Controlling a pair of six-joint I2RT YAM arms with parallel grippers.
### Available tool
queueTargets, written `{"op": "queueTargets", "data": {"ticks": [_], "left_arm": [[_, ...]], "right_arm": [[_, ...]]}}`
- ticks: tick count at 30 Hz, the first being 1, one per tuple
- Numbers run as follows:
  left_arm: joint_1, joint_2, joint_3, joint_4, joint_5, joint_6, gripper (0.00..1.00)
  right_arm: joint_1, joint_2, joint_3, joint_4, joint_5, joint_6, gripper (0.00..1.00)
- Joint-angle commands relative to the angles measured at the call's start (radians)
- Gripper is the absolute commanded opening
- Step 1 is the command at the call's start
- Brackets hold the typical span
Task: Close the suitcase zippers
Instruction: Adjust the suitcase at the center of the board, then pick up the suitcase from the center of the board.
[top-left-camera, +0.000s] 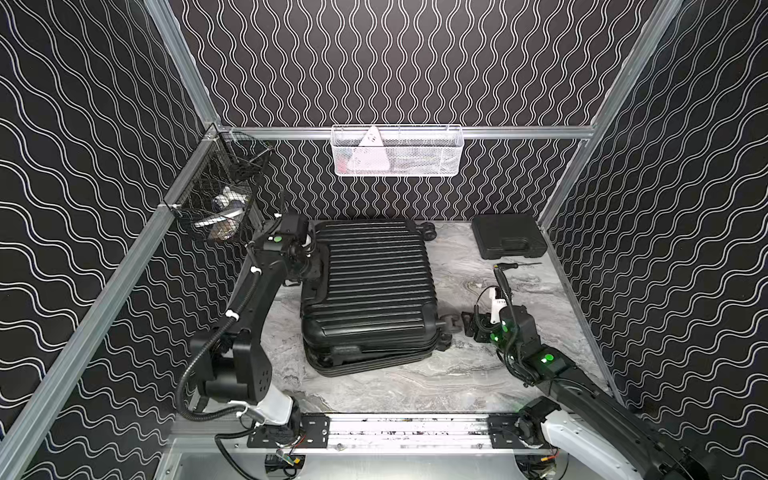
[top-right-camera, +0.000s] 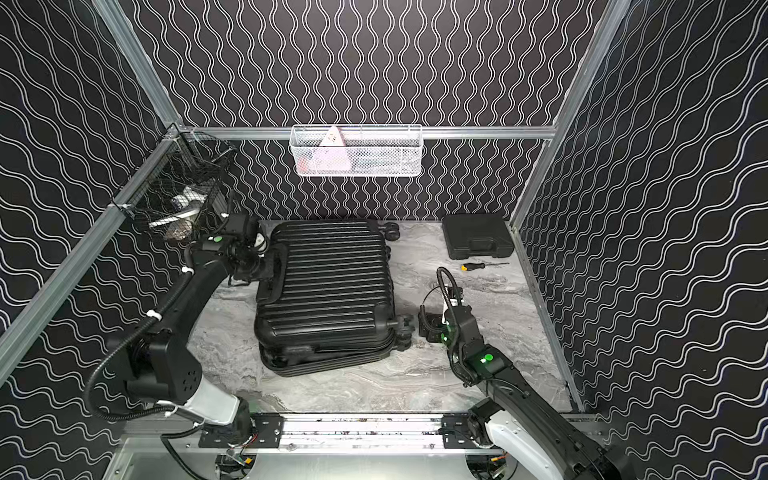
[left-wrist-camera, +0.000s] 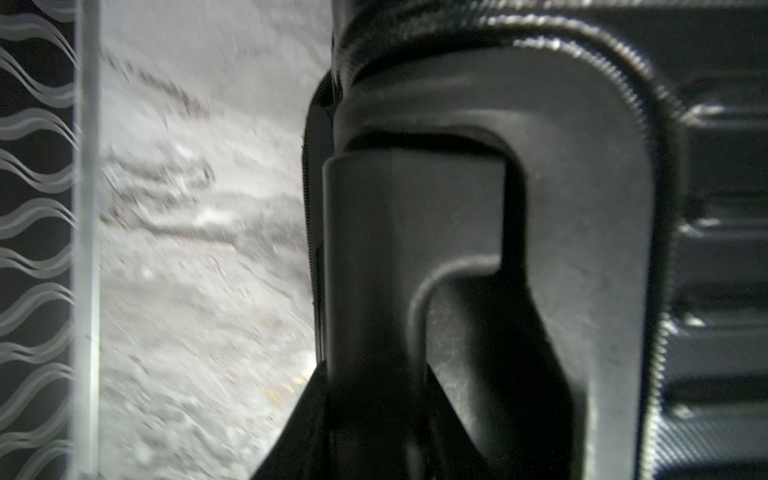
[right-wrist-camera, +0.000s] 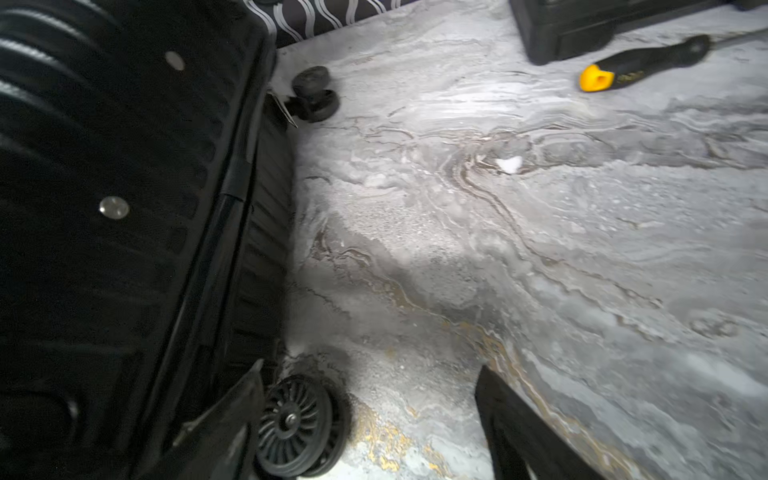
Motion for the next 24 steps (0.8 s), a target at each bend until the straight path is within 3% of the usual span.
{"op": "queueTargets", "data": {"ticks": [1,5,9,14,16,24], "left_arm": [[0.033,0.077,0.1,0.068,-0.054,0.09,0.31],[0.042,0.189,0.221,0.072,0.016,0.135,0.32],[0.043,0.284,0.317,0.072,0.011,0.166,0.32],[0.052,0.383,0.425,0.034,0.089,0.168,0.3],[0.052,0.385,0.429,0.034,0.117,0.162,0.31],[0.07,0.336,0.39,0.06,0.127,0.141,0.32]], "right_arm": [[0.001,-0.008,-0.053,0.152,-0.108,-0.064,0.79],[0.001,0.031,-0.116,0.31,-0.228,-0.11,0.72],[0.001,0.157,-0.126,0.456,-0.396,-0.136,0.63],[0.005,0.31,-0.142,0.643,-0.585,-0.18,0.53],[0.007,0.346,-0.161,0.725,-0.642,-0.196,0.47],[0.044,0.514,-0.158,0.919,-0.769,-0.26,0.45]]}}
